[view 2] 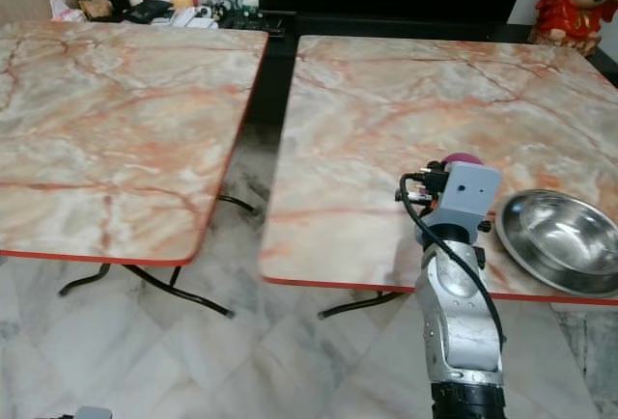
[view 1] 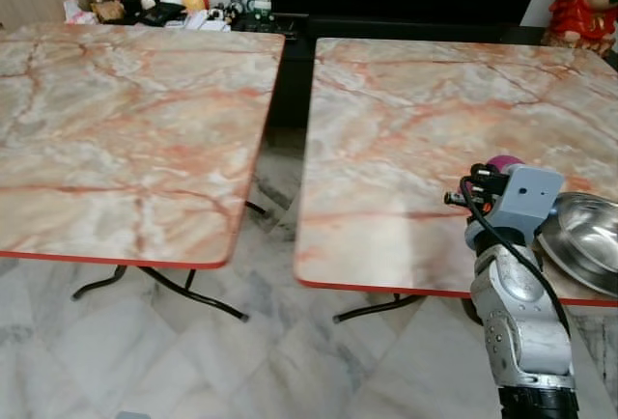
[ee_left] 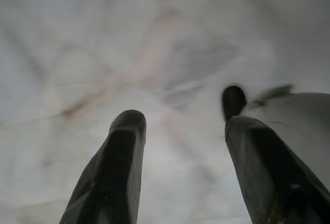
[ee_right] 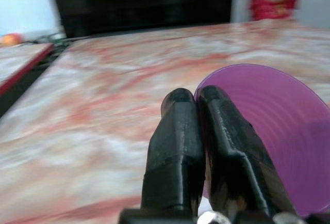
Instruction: Setting the table
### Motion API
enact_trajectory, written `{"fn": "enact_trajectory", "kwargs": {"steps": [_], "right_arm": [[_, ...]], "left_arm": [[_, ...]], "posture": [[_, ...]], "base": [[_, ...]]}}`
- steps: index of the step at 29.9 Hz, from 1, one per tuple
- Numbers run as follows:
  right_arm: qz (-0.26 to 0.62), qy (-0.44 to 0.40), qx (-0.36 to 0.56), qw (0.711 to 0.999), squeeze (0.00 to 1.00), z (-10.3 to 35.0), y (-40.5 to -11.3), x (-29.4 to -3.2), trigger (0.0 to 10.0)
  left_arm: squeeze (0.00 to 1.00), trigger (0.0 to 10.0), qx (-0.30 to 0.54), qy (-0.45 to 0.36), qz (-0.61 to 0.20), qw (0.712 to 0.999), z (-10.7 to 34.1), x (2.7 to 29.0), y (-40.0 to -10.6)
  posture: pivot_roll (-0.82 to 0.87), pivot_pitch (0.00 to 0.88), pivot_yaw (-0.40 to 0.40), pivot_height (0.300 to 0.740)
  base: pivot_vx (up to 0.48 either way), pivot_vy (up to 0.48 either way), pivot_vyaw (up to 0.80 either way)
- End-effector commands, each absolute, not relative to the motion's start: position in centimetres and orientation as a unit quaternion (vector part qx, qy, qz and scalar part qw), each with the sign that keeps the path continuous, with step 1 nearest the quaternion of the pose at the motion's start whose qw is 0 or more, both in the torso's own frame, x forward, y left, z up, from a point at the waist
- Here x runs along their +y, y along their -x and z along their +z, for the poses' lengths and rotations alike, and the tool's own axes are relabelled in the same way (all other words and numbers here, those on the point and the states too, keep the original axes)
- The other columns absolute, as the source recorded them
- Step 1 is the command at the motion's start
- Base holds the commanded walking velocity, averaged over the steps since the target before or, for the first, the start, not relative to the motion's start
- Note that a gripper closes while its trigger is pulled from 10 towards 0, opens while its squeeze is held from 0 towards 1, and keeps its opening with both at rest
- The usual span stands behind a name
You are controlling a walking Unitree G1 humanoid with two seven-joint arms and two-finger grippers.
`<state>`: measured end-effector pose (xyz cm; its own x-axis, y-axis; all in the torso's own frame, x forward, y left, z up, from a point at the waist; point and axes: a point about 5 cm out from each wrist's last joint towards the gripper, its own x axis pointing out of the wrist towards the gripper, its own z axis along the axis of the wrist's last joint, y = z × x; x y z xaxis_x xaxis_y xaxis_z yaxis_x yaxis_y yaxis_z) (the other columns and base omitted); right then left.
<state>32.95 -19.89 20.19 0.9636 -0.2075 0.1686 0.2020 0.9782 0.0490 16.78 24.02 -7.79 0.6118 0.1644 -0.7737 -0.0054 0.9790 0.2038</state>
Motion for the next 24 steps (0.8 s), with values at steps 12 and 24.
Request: {"fn": "enact_trajectory", "kwargs": {"steps": [12, 24], "right_arm": [[-0.075, -0.017, -0.094, 0.993, 0.0, 20.8, -33.5, -18.4, 10.0], [-0.064, -0.023, -0.092, 0.993, 0.0, 20.6, -33.3, -17.8, 10.0]], "left_arm": [[0.0, 10.0, 0.452, -0.093, 0.05, 0.886, -8.1, 24.6, -15.8], [0.0, 10.0, 0.454, -0.09, 0.052, 0.885, -8.1, 24.7, -15.6]], "posture": [[-0.01, 0.155, -0.014, 0.74], [-0.01, 0.162, -0.013, 0.74]], "base": [[0.0, 0.0, 0.0], [0.188, 0.0, 0.0]]}}
